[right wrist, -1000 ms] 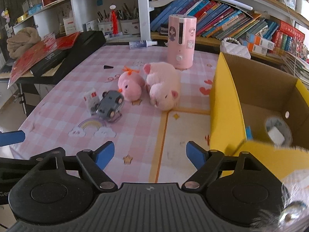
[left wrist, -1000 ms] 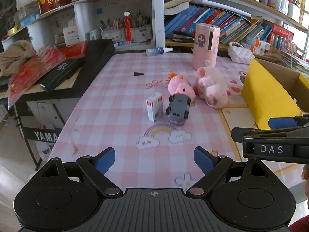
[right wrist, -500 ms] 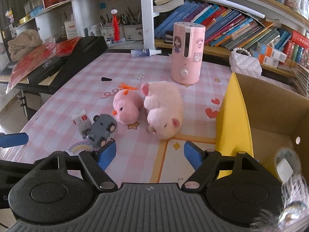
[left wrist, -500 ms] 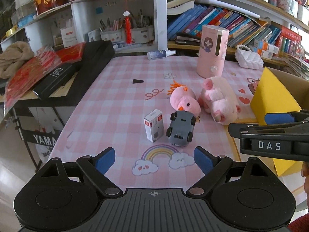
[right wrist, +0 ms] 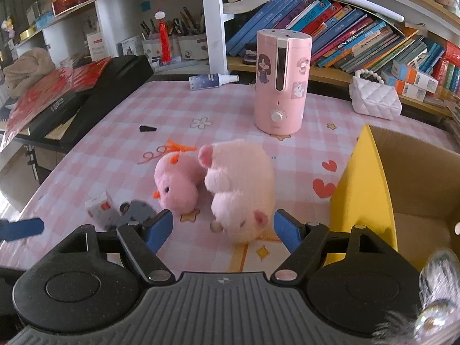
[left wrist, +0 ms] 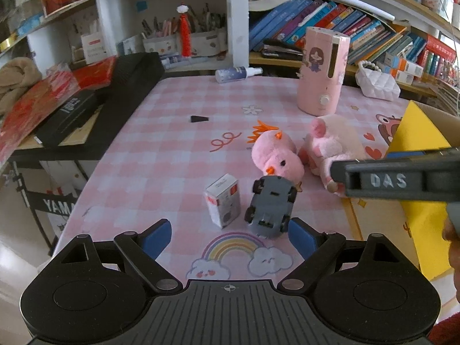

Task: Organize objects
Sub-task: 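Move the left tool to the grey toy car while the right tool approaches the pink plush pig, then close the left tool on the grey toy car while the right tool grasps the pink plush pig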

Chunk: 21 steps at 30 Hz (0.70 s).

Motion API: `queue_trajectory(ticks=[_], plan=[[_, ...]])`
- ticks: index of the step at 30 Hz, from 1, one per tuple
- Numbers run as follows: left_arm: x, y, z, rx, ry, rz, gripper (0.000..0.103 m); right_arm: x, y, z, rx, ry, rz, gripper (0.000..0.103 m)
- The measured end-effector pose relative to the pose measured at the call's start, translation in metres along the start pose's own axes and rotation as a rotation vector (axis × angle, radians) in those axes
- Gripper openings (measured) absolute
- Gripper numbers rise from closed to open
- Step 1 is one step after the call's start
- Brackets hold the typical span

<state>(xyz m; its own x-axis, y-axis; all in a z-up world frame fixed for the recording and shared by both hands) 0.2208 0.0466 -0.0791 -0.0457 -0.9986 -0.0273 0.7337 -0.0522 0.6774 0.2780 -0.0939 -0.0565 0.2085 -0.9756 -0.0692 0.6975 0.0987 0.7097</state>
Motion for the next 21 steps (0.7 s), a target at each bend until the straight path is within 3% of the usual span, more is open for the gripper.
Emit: queue_trajectory(ticks=[2, 5, 7, 21], plan=[[0.006, 0.002, -0.005, 0.001, -0.026, -0.014, 0.087, 0.001, 0.006, -0.006, -0.003, -0.002, -0.004, 0.076], [0.018, 0.004, -0.014, -0.016, -0.065, -0.054, 0.073, 0.004, 0.015, -0.014, -0.006, -0.008, -0.013, 0.076], [0.026, 0.005, -0.022, -0.031, -0.081, -0.081, 0.069, 0.005, 0.019, -0.020, -0.011, -0.012, -0.012, 0.077], [0.039, 0.009, -0.066, -0.114, -0.094, -0.092, 0.062, 0.015, 0.031, -0.072, -0.098, -0.038, 0.040, 0.080]])
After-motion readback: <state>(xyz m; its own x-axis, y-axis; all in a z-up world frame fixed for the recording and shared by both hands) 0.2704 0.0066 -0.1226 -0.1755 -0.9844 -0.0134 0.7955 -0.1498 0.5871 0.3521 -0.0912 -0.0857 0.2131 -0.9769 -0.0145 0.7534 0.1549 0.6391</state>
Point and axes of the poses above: each gripper's, at about its wrist camera, not at the fingertips, and z roughly against the way its jaws point, x to its right, y to its top, the point moved 6 cm from there along -z, roughly the way its jaws point
